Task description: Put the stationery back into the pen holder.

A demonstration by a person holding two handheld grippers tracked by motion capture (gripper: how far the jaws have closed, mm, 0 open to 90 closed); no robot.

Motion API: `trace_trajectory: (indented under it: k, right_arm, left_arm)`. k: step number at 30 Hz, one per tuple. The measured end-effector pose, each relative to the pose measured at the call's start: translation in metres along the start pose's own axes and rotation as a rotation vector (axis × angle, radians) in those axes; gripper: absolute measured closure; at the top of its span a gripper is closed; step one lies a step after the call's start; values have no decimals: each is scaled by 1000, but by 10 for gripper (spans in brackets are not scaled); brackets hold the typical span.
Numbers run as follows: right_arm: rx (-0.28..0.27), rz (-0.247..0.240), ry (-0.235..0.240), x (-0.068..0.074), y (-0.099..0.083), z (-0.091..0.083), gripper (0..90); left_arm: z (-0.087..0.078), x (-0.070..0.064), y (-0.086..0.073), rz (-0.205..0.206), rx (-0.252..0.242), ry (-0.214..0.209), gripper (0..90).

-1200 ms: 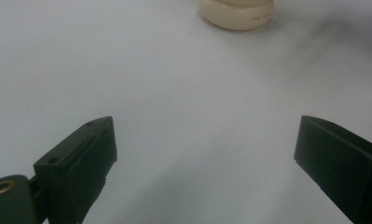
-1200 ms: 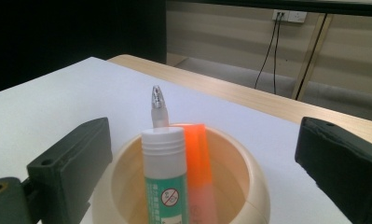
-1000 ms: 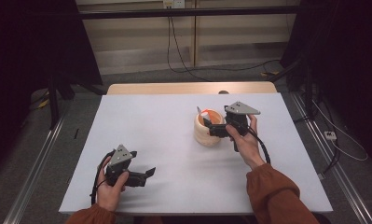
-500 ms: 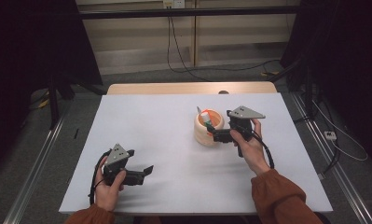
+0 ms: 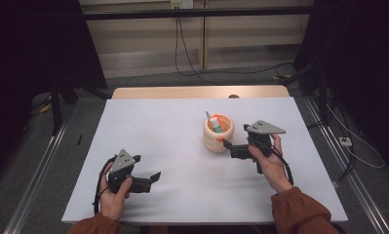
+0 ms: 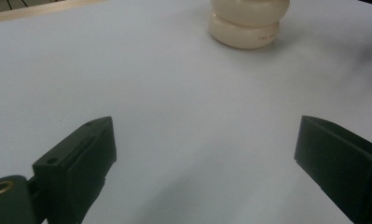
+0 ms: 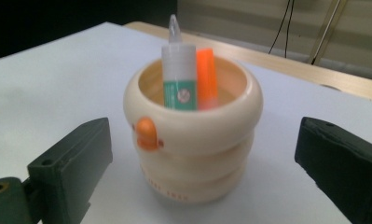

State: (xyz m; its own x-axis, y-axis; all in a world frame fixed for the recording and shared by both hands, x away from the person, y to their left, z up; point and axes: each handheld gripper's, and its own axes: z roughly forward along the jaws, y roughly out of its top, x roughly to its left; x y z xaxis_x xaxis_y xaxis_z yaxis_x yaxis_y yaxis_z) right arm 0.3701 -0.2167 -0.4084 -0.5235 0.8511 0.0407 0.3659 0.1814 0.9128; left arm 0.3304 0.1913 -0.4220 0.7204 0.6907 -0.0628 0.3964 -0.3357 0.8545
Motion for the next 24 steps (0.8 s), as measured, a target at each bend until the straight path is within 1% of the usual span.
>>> trace_trajectory:
  k: [6, 8, 12, 14, 18, 20, 24]
  right_arm:
    - [19, 15, -15, -4, -12, -11, 37]
    - [17, 17, -22, -5, -14, -14, 40]
    - [11, 33, -26, -7, -19, -20, 41]
    - [12, 34, -30, -7, -22, -23, 41]
    - [20, 43, -34, -8, -28, -30, 41]
    - [22, 43, -36, -9, -32, -33, 41]
    - [24, 53, -52, -13, -37, -40, 42]
  left_arm:
    - [0, 0, 0, 2, -2, 1, 53]
    - [0, 0, 0, -3, -2, -4, 53]
    - [0, 0, 1, 2, -1, -2, 53]
    - [1, -1, 1, -4, -7, -5, 53]
    - [0, 0, 1, 0, -3, -1, 53]
    - [0, 0, 1, 9, -3, 1, 53]
    - [0, 0, 1, 9, -5, 4, 53]
